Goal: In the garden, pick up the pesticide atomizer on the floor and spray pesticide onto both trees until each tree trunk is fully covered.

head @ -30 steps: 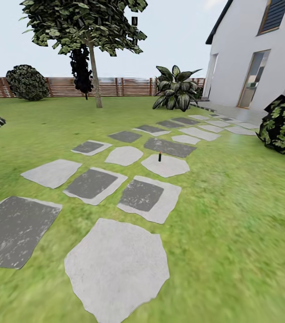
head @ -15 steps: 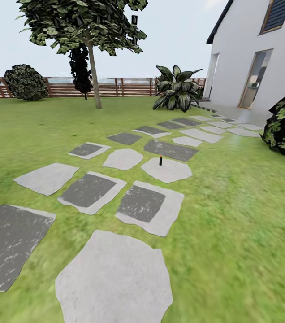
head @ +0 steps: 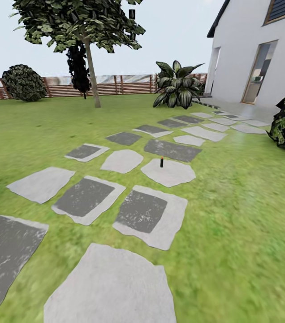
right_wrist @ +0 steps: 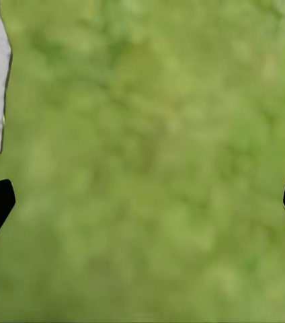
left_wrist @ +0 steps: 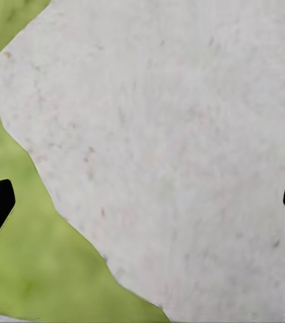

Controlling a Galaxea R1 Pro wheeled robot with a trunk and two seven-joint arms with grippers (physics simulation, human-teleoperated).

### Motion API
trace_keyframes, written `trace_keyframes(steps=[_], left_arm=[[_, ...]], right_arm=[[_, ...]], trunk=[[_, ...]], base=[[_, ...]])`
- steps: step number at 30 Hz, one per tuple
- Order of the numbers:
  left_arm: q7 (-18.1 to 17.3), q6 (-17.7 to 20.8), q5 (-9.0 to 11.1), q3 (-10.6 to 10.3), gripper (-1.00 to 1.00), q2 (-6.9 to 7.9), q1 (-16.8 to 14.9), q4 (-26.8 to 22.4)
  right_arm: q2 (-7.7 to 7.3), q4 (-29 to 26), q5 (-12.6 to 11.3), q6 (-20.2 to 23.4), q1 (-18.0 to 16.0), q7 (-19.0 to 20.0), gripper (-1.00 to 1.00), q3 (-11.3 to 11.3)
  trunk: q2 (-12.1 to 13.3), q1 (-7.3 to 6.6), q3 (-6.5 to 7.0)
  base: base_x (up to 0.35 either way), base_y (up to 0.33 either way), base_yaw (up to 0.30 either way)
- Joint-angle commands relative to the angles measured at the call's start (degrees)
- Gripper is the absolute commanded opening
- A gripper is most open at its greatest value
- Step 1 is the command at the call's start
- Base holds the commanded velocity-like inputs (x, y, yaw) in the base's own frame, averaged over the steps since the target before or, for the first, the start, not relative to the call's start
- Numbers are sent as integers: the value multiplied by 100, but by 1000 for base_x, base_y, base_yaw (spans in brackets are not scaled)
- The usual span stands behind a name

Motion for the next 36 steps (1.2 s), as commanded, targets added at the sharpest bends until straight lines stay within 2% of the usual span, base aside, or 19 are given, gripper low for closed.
trace_keyframes(steps=[1,36], left_arm=[[0,0,0,0,100,0,0,0],[0,0,0,0,100,0,0,0]], right_arm=[[0,0,2,0,0,1,100,0],[-2,0,0,0,0,-2,100,0]], trunk=[[0,0,0],[0,0,0]], base=[[340,0,0],[340,0,0]])
